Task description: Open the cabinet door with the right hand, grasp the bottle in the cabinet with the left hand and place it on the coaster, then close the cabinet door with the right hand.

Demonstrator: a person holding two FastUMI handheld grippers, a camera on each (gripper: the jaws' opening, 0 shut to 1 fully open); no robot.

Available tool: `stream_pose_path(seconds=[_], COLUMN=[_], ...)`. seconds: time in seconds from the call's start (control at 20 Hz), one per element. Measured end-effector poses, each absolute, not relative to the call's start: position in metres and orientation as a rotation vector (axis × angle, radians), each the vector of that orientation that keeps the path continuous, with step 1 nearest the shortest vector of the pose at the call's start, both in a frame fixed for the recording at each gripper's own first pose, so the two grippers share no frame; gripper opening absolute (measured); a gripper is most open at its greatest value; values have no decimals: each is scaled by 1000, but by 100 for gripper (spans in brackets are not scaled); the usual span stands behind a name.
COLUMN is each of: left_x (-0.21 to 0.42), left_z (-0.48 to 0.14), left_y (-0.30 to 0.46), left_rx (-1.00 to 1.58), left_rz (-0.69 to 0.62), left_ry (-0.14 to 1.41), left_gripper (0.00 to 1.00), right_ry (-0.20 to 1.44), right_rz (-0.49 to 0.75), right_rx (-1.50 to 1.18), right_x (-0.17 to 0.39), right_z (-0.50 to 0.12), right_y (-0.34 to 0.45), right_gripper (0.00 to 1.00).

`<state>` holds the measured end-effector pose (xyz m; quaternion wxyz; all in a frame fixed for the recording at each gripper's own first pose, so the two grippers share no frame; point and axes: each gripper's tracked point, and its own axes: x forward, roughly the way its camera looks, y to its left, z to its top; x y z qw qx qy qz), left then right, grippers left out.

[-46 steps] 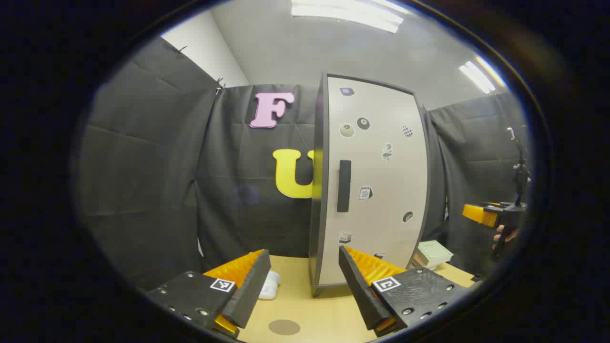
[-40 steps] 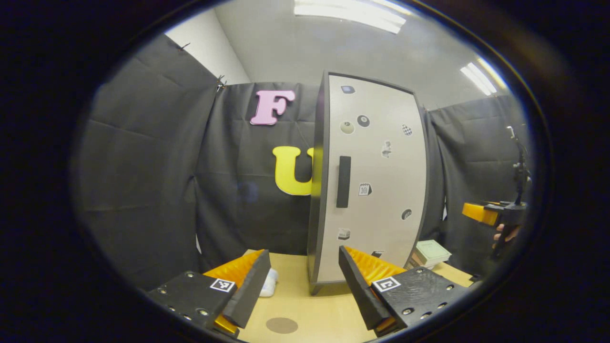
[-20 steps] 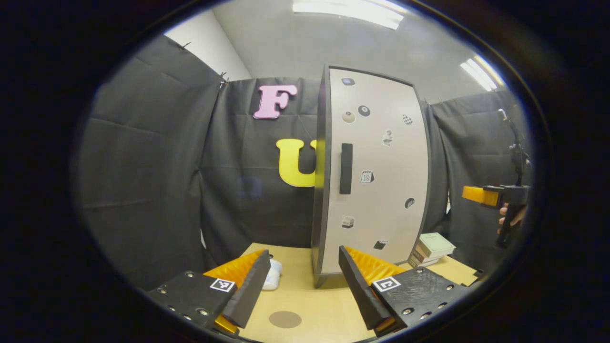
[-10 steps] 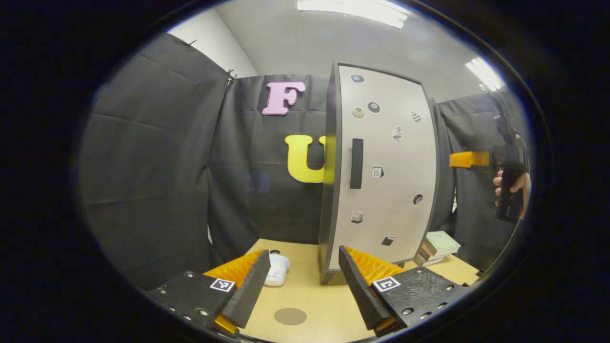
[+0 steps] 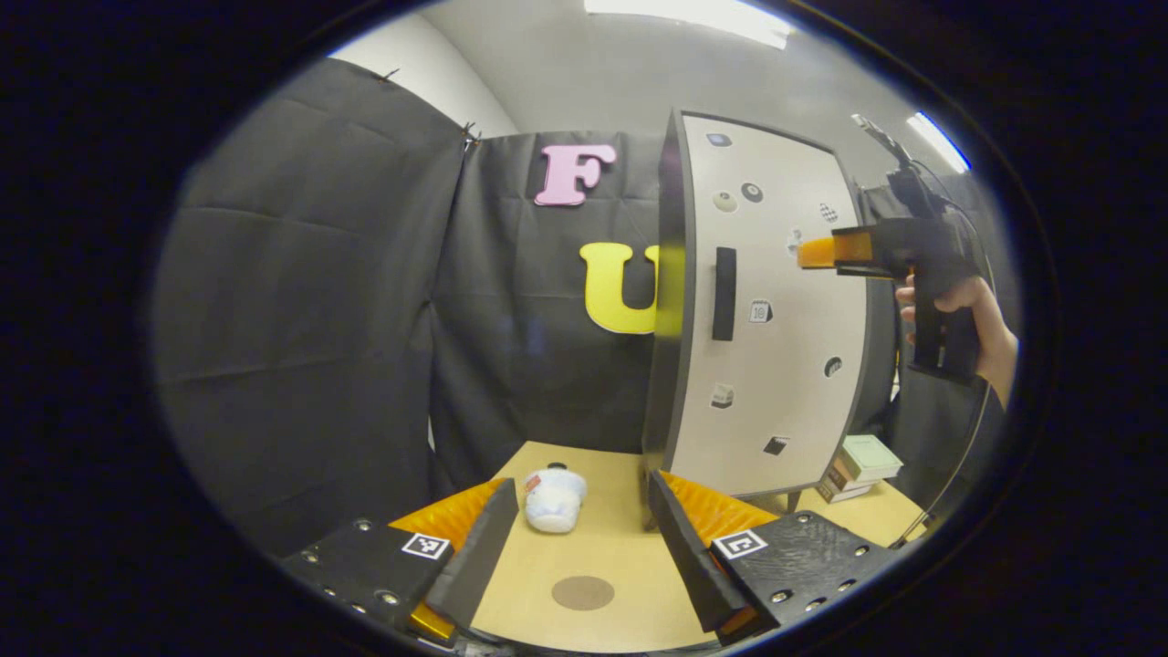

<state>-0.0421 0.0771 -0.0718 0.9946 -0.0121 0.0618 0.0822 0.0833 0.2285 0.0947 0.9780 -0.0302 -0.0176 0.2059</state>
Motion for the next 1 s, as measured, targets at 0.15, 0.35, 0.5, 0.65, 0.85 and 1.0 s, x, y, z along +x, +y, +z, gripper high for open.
stream_pose_path(seconds=[0.15,0.35,0.5,0.65,0.85,1.0], left_x=[-47,-49,-46,-43,-37,-34], left_z=[-79,-86,-92,-95,-102,-98], left_y=[92,111,122,131,138,142], left_rx=[-14,-19,-25,-19,-13,7], left_rz=[188,216,230,241,242,244], left_ry=[135,149,164,170,187,188], left_gripper=[87,87,87,89,87,89], right_ry=[-31,8,45,78,151,193], right_rz=[425,418,389,368,355,347], right_rx=[-71,-48,-50,-50,-43,-6], right_x=[98,121,139,154,166,173], right_z=[94,85,73,59,37,30], right_y=[256,280,289,299,311,315], right_gripper=[98,98,97,99,97,75])
